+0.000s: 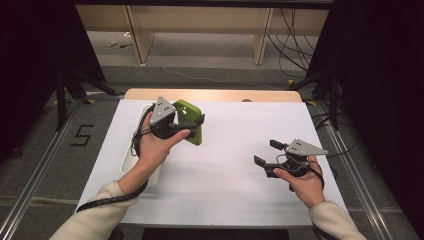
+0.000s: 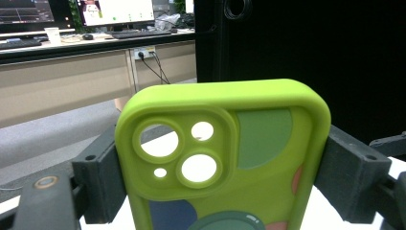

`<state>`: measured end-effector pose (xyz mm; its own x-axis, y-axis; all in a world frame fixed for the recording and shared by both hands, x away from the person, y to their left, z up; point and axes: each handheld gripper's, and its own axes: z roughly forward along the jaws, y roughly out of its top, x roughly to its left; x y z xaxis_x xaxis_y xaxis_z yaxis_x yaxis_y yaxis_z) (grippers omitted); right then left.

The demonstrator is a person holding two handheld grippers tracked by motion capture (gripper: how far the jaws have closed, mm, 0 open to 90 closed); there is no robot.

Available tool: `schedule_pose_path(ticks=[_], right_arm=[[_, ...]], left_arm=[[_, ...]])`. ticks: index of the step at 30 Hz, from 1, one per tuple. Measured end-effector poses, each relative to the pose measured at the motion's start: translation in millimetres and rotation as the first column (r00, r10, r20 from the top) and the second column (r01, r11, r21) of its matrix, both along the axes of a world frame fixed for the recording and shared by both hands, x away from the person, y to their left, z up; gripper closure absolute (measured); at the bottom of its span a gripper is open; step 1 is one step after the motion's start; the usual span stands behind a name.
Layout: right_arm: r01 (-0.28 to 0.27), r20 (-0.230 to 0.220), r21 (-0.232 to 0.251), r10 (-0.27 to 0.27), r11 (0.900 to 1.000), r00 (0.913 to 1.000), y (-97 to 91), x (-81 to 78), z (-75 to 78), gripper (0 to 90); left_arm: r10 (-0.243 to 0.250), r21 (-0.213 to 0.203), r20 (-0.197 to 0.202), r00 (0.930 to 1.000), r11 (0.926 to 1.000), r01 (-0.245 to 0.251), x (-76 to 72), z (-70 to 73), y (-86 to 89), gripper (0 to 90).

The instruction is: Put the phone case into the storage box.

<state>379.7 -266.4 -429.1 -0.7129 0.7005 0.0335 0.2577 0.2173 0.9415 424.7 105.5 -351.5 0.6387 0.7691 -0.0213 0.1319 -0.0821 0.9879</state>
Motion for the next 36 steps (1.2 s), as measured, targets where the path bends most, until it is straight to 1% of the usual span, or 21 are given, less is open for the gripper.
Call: schedule_pose_path(ticks=[9,21,29,36], right_arm=[[0.005,0.002,0.002,-0.005,1.0000,1.0000,-0.1,0.2,-0.3,15.7],[0.002,-0.006,-0.001,-0.002,1.0000,1.0000,0.6,0.4,-1.3,15.7],[0.000,-0.004,0.001,0.000,1.0000,1.0000,0.8,0.4,-1.3,15.7],[0.001,-0.002,0.002,-0.001,1.0000,1.0000,0.7,0.3,-1.3,15.7]], left_arm=[[0.018,-0.003,0.004,0.9998,0.9998,-0.018,2.2,2.0,4.9,15.7],[0.031,-0.005,0.002,0.9995,0.9995,-0.031,4.6,3.6,9.9,15.7],[0.040,0.001,0.002,0.9992,0.9992,-0.040,5.8,4.2,12.1,15.7],[0.050,-0.004,-0.001,0.9988,0.9988,-0.050,6.7,4.7,14.3,15.7]])
